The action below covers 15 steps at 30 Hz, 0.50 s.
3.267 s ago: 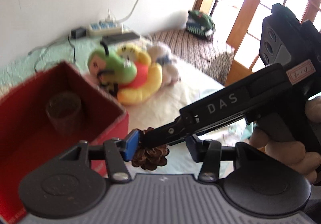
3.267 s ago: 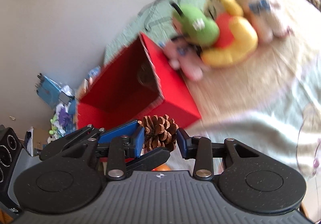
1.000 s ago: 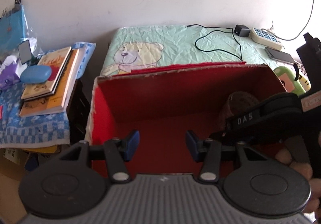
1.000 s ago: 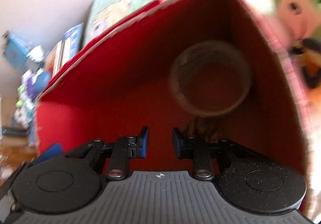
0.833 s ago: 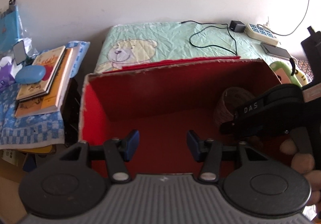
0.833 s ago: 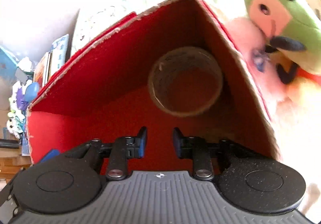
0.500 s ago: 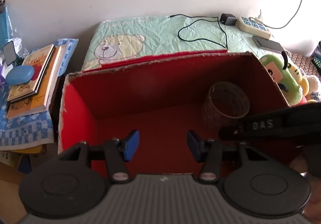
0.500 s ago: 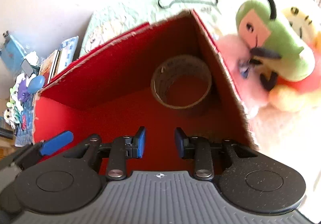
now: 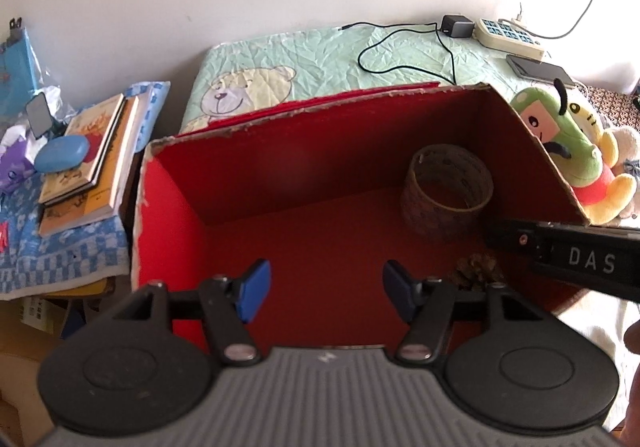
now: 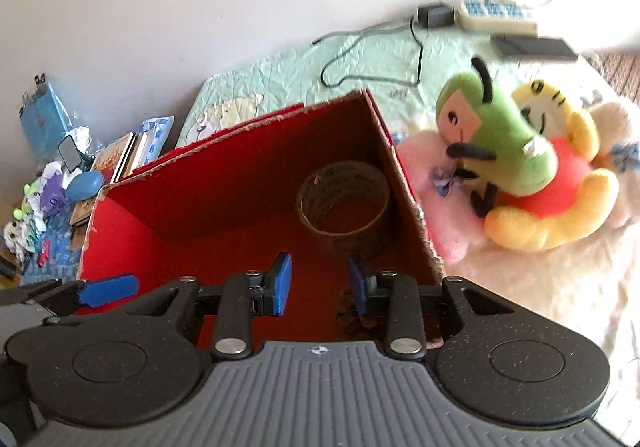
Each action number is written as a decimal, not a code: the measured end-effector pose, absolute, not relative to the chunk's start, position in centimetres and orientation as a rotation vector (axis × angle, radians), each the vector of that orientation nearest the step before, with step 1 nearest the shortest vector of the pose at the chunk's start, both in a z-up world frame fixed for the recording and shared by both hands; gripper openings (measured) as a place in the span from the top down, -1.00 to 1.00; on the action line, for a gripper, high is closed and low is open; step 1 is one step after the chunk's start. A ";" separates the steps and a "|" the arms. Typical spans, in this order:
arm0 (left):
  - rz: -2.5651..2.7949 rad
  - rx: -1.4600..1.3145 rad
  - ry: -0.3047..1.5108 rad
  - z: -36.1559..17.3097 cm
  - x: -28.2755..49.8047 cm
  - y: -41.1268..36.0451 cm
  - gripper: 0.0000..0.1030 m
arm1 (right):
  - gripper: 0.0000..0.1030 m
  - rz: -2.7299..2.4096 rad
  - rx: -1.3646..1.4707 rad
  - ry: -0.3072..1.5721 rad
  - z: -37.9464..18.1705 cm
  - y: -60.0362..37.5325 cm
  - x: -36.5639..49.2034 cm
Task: Organize objects
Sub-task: 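Withdraw the right gripper from the box toward the beige strap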
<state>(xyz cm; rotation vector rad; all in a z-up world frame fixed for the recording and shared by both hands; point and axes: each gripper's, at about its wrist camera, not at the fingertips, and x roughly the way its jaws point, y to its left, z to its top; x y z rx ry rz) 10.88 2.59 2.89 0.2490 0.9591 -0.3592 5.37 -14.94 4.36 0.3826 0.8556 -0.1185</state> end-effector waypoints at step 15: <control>-0.335 0.301 0.976 4.4 6.9 3.2 -0.33 | 0.33 -0.085 0.447 0.776 5.1 -14.2 1.6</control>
